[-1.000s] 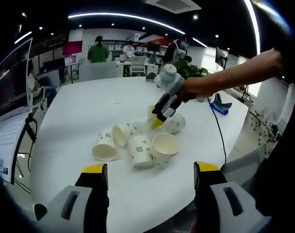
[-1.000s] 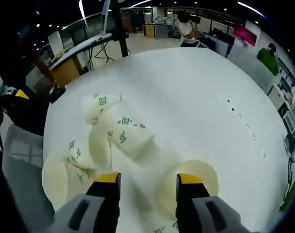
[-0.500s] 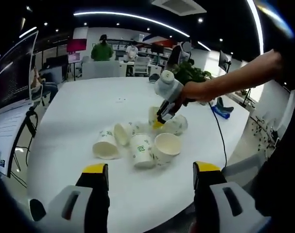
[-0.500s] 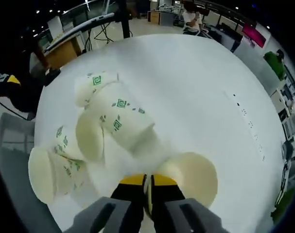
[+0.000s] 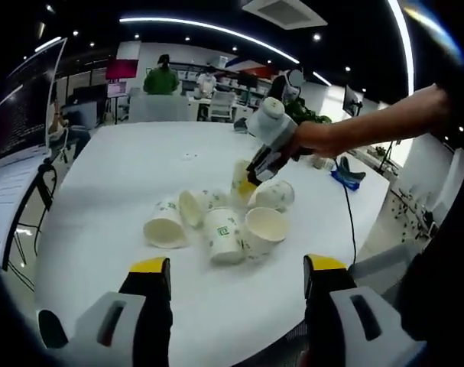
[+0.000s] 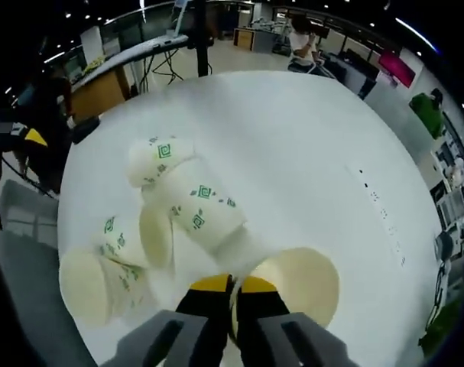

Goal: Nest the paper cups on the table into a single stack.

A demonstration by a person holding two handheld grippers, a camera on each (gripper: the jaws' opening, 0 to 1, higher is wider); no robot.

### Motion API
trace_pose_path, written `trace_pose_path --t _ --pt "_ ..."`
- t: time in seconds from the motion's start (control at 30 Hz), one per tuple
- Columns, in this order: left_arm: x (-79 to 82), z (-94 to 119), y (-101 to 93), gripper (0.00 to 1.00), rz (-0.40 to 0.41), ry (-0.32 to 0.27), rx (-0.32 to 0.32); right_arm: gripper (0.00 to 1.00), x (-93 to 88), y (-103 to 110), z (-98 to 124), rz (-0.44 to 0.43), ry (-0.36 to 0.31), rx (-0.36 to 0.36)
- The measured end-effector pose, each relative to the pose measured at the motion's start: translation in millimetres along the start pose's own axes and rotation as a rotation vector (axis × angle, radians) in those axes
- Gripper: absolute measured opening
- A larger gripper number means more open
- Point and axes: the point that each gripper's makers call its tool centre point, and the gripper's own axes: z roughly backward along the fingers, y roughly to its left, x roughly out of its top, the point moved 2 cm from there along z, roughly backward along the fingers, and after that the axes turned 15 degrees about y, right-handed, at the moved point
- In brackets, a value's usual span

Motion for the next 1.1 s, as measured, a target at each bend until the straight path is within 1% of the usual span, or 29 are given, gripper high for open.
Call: trace_pose_path --t 0.17,0.23,0.43,0.5,0.67,0.77,0.8,0.93,0.97,1.03,1.1 --pt "-1.1 0.5 2.8 0.69 -0.003 -0.006 -0.006 0.00 -2.6 2.8 20.2 0.025 -0.016 -0.036" --pt "-1.4 0.5 3.6 0.69 -0.007 -0.006 -0.008 0.00 -1.6 2.1 20.3 0.032 -0.019 -0.041" --pt "2.6 -0.1 7.1 0.69 -0.025 -0.016 -0.013 0.00 -2.6 8.0 34.4 0.024 -0.042 -0.042" --pt "4.3 -0.3 7.1 0.70 -0.029 -0.020 -0.017 0.00 -1.2 8.8 32.3 0.038 -0.045 -0.055" --pt "4.4 -2.8 5.7 0.69 -0.043 -0.013 -0.024 0.00 -5.3 22.7 50.7 0.059 -0.064 -0.067" --pt "4.0 -2.6 2.8 0.69 -0.045 -0.014 -0.028 0.00 -5.3 28.0 53.5 0.085 -0.071 -0.074" --pt "3.8 -2.9 1.6 0.69 -0.046 -0.013 -0.029 0.00 -10.8 35.9 60.5 0.093 -0.073 -0.077" --pt "3.6 -2.7 -2.4 0.70 -0.054 -0.015 -0.036 0.00 -17.5 45.7 68.9 0.109 -0.073 -0.083" --pt "3.5 -3.4 -2.0 0.70 -0.054 -0.015 -0.037 0.00 -19.8 50.7 73.9 0.114 -0.074 -0.085" --pt "2.9 -3.8 -1.5 0.70 -0.056 -0.014 -0.039 0.00 -20.7 52.3 74.8 0.118 -0.079 -0.087" --pt "2.2 -3.5 -1.4 0.69 -0.058 -0.013 -0.041 0.00 -20.3 60.0 80.3 0.127 -0.083 -0.085"
